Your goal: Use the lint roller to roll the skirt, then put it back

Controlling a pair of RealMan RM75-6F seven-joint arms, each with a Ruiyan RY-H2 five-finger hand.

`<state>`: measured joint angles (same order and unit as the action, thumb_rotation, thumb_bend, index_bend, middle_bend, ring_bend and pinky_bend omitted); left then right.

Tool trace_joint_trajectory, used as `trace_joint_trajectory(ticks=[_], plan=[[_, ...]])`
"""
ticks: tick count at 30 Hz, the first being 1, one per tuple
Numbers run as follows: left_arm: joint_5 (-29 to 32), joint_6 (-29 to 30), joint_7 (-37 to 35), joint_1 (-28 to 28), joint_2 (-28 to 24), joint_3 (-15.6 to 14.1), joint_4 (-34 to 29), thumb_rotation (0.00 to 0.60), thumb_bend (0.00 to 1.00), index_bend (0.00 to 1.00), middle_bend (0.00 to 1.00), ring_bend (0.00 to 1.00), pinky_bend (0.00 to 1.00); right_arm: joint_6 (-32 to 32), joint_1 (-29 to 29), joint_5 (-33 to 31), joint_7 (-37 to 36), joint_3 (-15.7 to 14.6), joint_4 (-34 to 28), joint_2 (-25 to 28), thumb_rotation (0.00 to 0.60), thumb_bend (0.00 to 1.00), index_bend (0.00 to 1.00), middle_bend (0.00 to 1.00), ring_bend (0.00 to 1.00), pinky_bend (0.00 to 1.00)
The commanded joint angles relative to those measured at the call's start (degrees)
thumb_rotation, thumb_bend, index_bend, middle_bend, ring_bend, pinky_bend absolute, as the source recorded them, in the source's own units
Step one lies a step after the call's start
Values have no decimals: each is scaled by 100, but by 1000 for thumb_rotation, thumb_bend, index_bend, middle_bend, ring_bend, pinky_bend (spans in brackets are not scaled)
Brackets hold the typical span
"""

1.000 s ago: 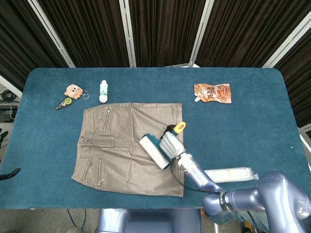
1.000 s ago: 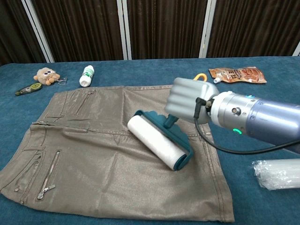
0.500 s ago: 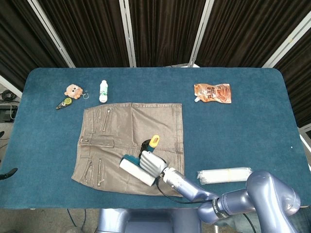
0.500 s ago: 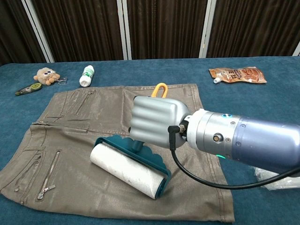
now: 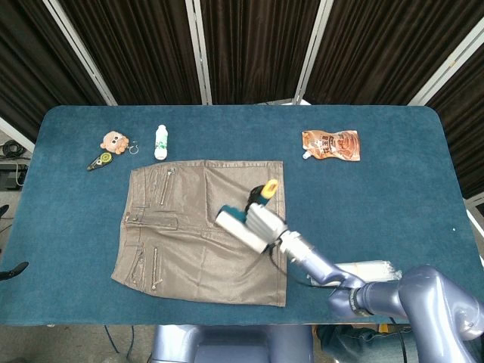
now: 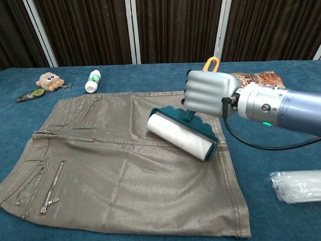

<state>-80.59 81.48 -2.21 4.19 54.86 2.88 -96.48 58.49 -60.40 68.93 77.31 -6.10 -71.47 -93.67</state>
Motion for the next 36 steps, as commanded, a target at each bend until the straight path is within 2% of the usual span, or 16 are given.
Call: trace_joint_trajectory(ticks=[1, 5, 15, 27, 36], plan=[[26, -27, 85, 21, 36, 5, -13, 600, 0, 0, 0, 0, 0, -96, 196, -78, -276, 12, 432, 149, 600, 925, 561, 542, 437, 387], [64, -74, 186, 48, 72, 5, -32, 600, 0, 0, 0, 0, 0, -138, 307, 25, -475, 37, 645, 188, 600, 926, 560, 542, 437, 387], [29, -62, 233, 48, 76, -18, -78, 600, 0, 0, 0, 0, 0, -156, 234, 477, -209, 120, -95, 193, 600, 924, 560, 542, 437, 387], [25, -66, 94, 41, 41, -20, -22, 600, 0, 0, 0, 0, 0, -296, 143, 782, 620, 169, -1159, -83, 600, 923, 561, 542, 437, 387], [19, -40, 42, 26, 20, -19, -10, 600, 0, 0, 0, 0, 0, -360, 151, 674, 808, 345, -1274, -236, 600, 924, 560, 542, 438, 387]])
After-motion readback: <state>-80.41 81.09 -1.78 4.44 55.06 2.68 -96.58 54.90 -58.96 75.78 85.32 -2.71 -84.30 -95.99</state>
